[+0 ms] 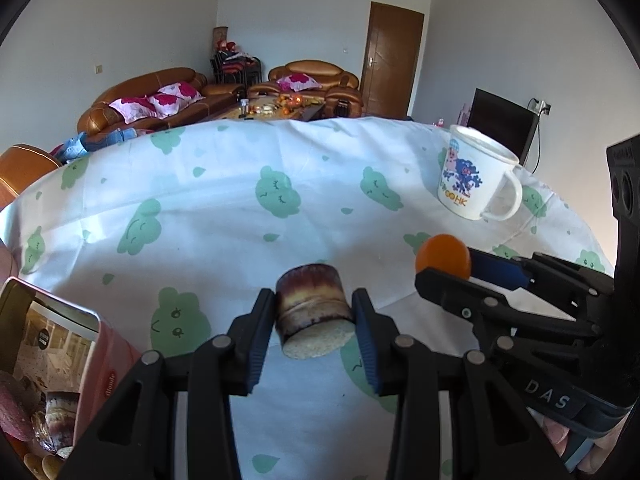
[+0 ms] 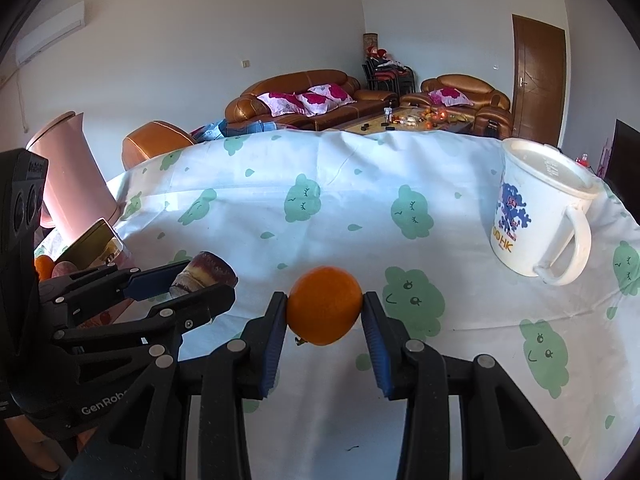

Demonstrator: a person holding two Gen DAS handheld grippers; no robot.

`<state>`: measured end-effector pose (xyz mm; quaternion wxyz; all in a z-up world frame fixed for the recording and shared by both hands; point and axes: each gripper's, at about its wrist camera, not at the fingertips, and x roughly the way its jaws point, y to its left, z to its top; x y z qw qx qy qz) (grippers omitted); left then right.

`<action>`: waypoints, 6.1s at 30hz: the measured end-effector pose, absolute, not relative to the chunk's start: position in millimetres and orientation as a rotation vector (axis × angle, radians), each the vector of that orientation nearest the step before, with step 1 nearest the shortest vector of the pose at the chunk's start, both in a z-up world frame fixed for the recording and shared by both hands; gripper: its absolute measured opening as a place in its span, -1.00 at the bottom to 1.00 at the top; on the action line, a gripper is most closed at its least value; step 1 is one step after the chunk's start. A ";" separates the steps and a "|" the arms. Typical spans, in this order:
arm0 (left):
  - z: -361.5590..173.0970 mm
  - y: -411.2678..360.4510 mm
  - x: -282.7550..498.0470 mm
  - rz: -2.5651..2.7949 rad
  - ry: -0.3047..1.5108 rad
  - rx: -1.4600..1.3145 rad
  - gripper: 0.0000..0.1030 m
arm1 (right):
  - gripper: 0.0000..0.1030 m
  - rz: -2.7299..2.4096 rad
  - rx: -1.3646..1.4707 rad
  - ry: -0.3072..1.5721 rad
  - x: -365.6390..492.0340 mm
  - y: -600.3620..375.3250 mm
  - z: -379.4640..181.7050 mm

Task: Organize fruits
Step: 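Lift the yam slice with the left gripper while the right lifts the orange, then carry the yam slice with the left gripper while the right carries the orange over the tin, then lower the yam slice into the tin with the left gripper while the right releases the orange there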

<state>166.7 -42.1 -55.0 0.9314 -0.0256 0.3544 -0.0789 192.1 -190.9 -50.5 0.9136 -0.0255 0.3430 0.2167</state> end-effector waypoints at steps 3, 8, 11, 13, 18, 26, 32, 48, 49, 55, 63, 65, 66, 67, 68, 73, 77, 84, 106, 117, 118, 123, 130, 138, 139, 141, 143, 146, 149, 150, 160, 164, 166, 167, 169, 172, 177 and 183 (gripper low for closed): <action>-53.7 -40.4 165.2 -0.155 0.713 -0.058 -0.20 | -0.22 0.447 -0.050 0.691 189.4 -192.0 -48.7; -51.4 -38.9 162.5 -0.147 0.691 -0.064 -0.20 | -0.22 0.455 -0.056 0.670 186.2 -191.0 -46.7; -50.0 -38.0 159.9 -0.139 0.678 -0.063 -0.20 | -0.22 0.455 -0.060 0.660 184.7 -190.4 -45.9; -49.0 -37.6 158.7 -0.135 0.670 -0.062 -0.20 | -0.22 0.455 -0.062 0.652 183.7 -190.3 -45.0; -46.0 -36.7 154.7 -0.126 0.645 -0.064 -0.20 | -0.22 0.462 -0.067 0.626 179.1 -190.7 -42.1; -44.1 -33.6 149.5 -0.110 0.620 -0.071 -0.20 | -0.22 0.466 -0.078 0.591 172.5 -188.9 -38.4; -42.7 -32.2 145.8 -0.103 0.604 -0.076 -0.20 | -0.22 0.473 -0.081 0.567 169.5 -189.3 -36.3; -37.3 -31.1 136.1 -0.085 0.556 -0.070 -0.20 | -0.22 0.472 -0.073 0.508 159.4 -193.8 -30.6; -37.2 -31.1 135.7 -0.086 0.553 -0.070 -0.20 | -0.22 0.471 -0.074 0.503 158.6 -193.8 -30.2; -35.8 -30.0 132.3 -0.078 0.534 -0.073 -0.20 | -0.22 0.469 -0.074 0.480 153.8 -195.4 -28.5; -33.4 -29.3 126.1 -0.068 0.503 -0.075 -0.20 | -0.22 0.467 -0.080 0.440 146.6 -196.6 -25.3; -32.4 -28.5 124.2 -0.062 0.492 -0.077 -0.20 | -0.22 0.469 -0.086 0.427 144.3 -196.1 -24.2; -31.9 -28.3 122.8 -0.060 0.485 -0.077 -0.20 | -0.22 0.471 -0.091 0.420 143.0 -195.2 -23.6; -31.4 -28.4 121.6 -0.057 0.480 -0.076 -0.20 | -0.22 0.472 -0.094 0.416 142.0 -194.5 -23.2; -30.8 -28.7 120.1 -0.053 0.472 -0.073 -0.20 | -0.22 0.472 -0.097 0.412 141.4 -194.1 -22.9; -28.1 -33.4 112.3 -0.039 0.438 -0.039 -0.20 | -0.22 0.471 -0.098 0.397 139.5 -194.4 -21.5; -25.9 -36.6 106.7 -0.030 0.416 -0.015 -0.20 | -0.22 0.466 -0.102 0.380 136.0 -194.5 -21.0; -24.3 -37.7 99.5 -0.027 0.402 -0.008 -0.20 | -0.22 0.470 -0.121 0.343 125.8 -190.7 -19.4; -22.9 -11.4 62.6 0.007 0.439 -0.036 -0.20 | -0.22 0.600 -0.069 0.386 113.7 -176.4 -20.5; -12.8 15.9 38.3 0.038 0.426 -0.051 -0.20 | -0.22 0.683 -0.098 0.389 94.0 -139.8 -13.3; -12.2 17.0 36.8 0.040 0.427 -0.050 -0.20 | -0.22 0.689 -0.100 0.388 92.6 -137.3 -11.4; -8.9 30.1 29.4 0.060 0.435 -0.056 -0.20 | -0.22 0.727 -0.113 0.377 83.8 -122.1 -1.8; -5.9 52.2 18.4 0.107 0.437 -0.056 -0.20 | -0.22 0.773 -0.149 0.359 74.7 -97.6 7.1; -6.0 73.8 7.2 0.149 0.443 -0.058 -0.20 | -0.22 0.825 -0.172 0.358 71.7 -67.7 10.5; -6.3 75.8 6.8 0.153 0.444 -0.061 -0.20 | -0.22 0.831 -0.176 0.357 70.8 -64.3 10.5; -7.1 81.6 6.0 0.162 0.447 -0.069 -0.20 | -0.22 0.840 -0.188 0.357 68.7 -58.2 10.6; -8.0 86.8 5.2 0.169 0.449 -0.073 -0.20 | -0.22 0.848 -0.195 0.359 67.2 -53.2 10.7; -9.9 93.7 3.7 0.184 0.454 -0.073 -0.20 | -0.22 0.859 -0.201 0.366 66.6 -46.6 10.3; -12.0 102.7 1.5 0.200 0.465 -0.078 -0.20 | -0.22 0.871 -0.210 0.373 65.9 -39.0 8.7; -12.8 104.8 0.6 0.204 0.467 -0.081 -0.20 | -0.22 0.874 -0.213 0.376 65.9 -36.7 8.3; -18.4 117.1 -6.4 0.220 0.490 -0.097 -0.20 | -0.22 0.903 -0.245 0.396 62.1 -12.4 1.7; -21.6 119.7 -8.3 0.219 0.505 -0.099 -0.20 | -0.22 0.906 -0.252 0.409 63.5 -6.5 -0.8; -24.2 122.3 -8.0 0.222 0.514 -0.103 -0.20 | -0.22 0.908 -0.256 0.418 63.7 -3.3 -2.5; -25.6 124.0 -8.3 0.224 0.520 -0.106 -0.20 | -0.22 0.908 -0.260 0.421 63.7 -1.5 -3.5; -27.2 126.3 -8.4 0.226 0.527 -0.108 -0.20 | -0.22 0.910 -0.266 0.429 64.6 2.9 -6.2; -28.5 129.1 -8.5 0.228 0.535 -0.106 -0.20 | -0.22 0.914 -0.272 0.441 65.7 8.5 -9.3; -32.8 133.5 -7.8 0.228 0.550 -0.111 -0.20 | -0.22 0.922 -0.287 0.457 64.9 15.3 -15.1; -35.7 135.5 -6.9 0.219 0.567 -0.114 -0.20 | -0.22 0.916 -0.291 0.484 68.5 18.1 -19.9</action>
